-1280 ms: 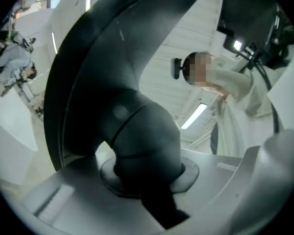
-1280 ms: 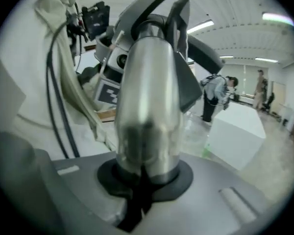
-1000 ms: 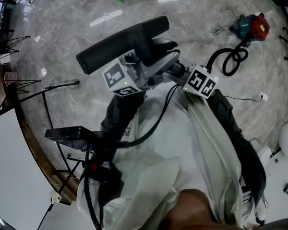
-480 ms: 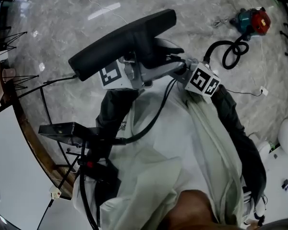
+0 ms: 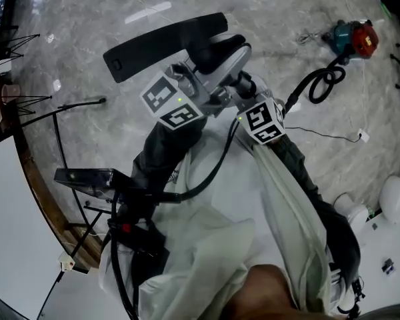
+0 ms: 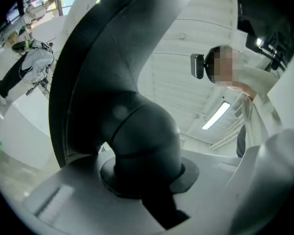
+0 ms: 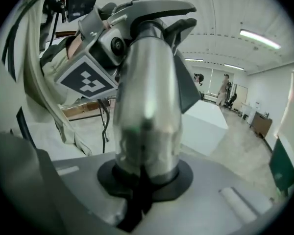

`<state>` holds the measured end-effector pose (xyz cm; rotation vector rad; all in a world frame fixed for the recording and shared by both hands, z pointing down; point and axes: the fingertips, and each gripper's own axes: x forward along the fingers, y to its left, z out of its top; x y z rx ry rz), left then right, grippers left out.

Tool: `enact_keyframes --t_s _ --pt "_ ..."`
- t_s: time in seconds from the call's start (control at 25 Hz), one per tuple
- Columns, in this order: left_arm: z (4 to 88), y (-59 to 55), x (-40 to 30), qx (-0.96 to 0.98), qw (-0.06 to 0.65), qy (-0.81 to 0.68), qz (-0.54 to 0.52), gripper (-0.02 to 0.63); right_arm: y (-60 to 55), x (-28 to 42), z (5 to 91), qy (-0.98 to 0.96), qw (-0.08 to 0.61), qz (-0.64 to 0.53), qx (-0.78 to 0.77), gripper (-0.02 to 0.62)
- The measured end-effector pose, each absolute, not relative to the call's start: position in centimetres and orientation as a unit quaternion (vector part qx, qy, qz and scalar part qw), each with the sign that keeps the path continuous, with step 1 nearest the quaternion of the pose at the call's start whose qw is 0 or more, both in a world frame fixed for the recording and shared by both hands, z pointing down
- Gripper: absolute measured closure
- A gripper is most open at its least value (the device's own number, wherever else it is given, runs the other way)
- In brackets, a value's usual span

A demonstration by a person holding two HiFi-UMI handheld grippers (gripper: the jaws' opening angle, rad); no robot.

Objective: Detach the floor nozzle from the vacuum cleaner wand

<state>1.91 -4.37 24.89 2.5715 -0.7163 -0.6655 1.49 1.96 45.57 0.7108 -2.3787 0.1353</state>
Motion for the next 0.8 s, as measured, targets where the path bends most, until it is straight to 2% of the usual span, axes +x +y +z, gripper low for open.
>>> enact_keyframes --t_s 0.12,0.24,0.32,0.4,0.64,0.72,0.8 --pt "23.5 -1.4 2.8 0.94 0.153 -0.166 -0.254 0.534 3.8 1.2 45.2 -0.927 0.311 0.046 0.203 0.555" --pt "21.7 2.9 4.2 0.957 0.102 -0.029 -0.27 0.531 7.7 1.0 44.3 -0.956 0.283 0.061 0.048 0.554" --pt "21.5 3.3 4.3 0.956 0.096 -0.015 -0.277 0.531 8.8 1.1 43.9 -0.959 0.273 0.079 -0.005 0.554" --pt "22.0 2.1 3.9 0.952 0.11 -0.051 -0.282 0.532 7.9 1.1 44.2 -0.956 0.277 0.092 0.028 0.554" --pt "25.4 -4.2 1.3 0.907 0.212 -0.27 -0.243 0.534 2.8 1.7 46.0 -0.897 0.337 0.061 0.279 0.555" --pt "25.2 -4.1 1.0 0.908 0.213 -0.259 -0.251 0.534 2.8 1.6 46.1 -0.897 0.345 0.056 0.271 0.555" --pt "24.1 -2.2 1.7 0.928 0.178 -0.188 -0.267 0.534 3.9 1.3 45.7 -0.917 0.335 0.054 0.209 0.554"
